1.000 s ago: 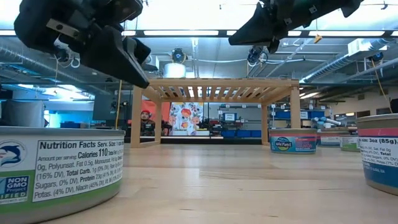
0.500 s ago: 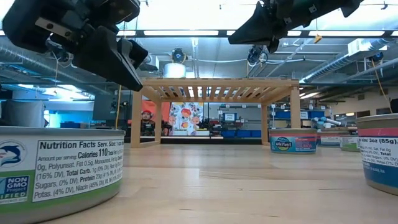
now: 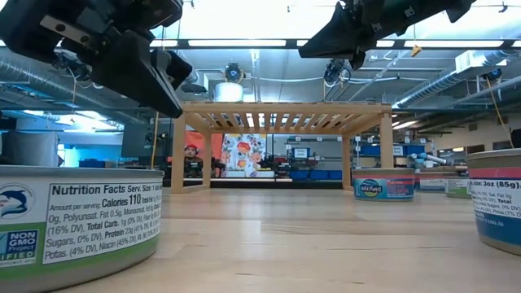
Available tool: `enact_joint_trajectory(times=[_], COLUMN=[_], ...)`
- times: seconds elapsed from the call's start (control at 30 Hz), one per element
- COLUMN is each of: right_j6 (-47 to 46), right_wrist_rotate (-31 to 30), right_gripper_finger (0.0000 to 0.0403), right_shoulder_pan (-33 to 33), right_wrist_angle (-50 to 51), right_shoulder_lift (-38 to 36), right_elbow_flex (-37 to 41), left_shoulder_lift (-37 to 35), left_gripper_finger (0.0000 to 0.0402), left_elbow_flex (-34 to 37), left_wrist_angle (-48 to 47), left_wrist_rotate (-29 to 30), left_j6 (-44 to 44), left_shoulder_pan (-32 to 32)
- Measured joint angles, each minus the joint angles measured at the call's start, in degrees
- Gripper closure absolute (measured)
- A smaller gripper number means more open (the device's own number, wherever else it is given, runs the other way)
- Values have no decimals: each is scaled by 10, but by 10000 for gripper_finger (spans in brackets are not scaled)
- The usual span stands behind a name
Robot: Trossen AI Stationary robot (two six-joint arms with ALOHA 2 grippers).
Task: Stack canned seafood by type on shelf
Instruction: Stack the blue pink tuna can on top of the blue pink tuna can on the shelf
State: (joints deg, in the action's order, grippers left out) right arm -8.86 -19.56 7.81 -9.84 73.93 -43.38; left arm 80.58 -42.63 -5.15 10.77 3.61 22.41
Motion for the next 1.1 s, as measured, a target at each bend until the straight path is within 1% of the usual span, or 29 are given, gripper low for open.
enact_joint_trajectory(times=[0.1,0.3,0.47,0.6,0.73,0.9,1.1], right_j6=[0,0,0,0,0,0,0], right_wrist_rotate=[0,0,0,0,0,0,0], right_gripper_finger=[376,377,380,378,375,377,380], right_shoulder_pan=[0,0,0,0,0,0,0], right_wrist_angle=[0,0,0,0,0,0,0], right_shoulder_lift=[0,0,0,0,0,0,0], right_elbow_flex=[0,0,0,0,0,0,0], left_shoulder_lift=[0,0,0,0,0,0,0], left_gripper_finger=[401,401,401,401,401,401,401], left_elbow_flex=[0,0,-6,-36,-64,-71,-71], left_wrist_angle=[-1,-2,-40,-104,-140,-154,-163], left_wrist_rotate=[-2,-30,-45,-44,-43,-43,-42], left_j6=[1,12,17,28,29,46,91], left_shoulder_pan=[0,0,3,11,27,40,53])
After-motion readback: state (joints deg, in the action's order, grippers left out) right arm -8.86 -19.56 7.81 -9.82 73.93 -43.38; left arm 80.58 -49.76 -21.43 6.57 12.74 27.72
